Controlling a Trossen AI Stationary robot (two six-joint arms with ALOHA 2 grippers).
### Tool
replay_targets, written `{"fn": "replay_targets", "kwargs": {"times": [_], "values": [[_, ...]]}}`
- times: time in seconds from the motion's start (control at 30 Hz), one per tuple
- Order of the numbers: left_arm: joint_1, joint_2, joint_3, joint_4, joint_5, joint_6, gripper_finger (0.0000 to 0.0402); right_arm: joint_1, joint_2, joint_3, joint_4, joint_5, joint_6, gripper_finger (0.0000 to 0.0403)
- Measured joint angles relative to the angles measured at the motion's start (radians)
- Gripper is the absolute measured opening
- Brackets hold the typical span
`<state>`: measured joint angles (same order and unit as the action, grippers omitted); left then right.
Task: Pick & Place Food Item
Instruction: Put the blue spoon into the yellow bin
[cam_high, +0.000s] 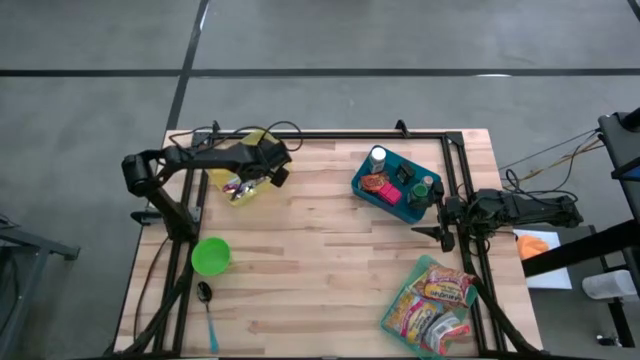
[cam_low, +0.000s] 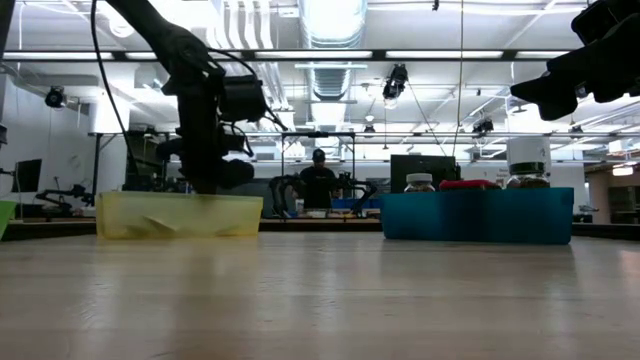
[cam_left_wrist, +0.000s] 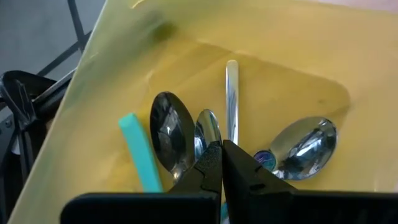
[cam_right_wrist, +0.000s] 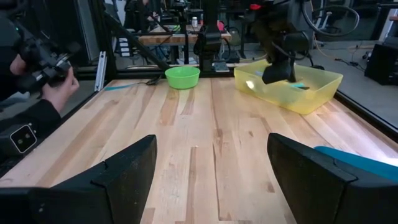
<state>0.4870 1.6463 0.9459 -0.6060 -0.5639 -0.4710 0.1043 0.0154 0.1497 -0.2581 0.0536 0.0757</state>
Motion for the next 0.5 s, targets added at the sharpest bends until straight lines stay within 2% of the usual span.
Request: {"fn": "replay_targets", "kwargs": {"times": [0.17,0.5], "values": [[0.001,0.000,-0.028,0.042,0.013,0.000,0.0016,0.000,0.000,0.000,0.000,0.000,0.000,0.0303],[0.006,0.000,-0.037,0.045,0.078,0.019,0.0110,0.000,0.000,0.000,0.000,0.000,0.000,0.0303]]}}
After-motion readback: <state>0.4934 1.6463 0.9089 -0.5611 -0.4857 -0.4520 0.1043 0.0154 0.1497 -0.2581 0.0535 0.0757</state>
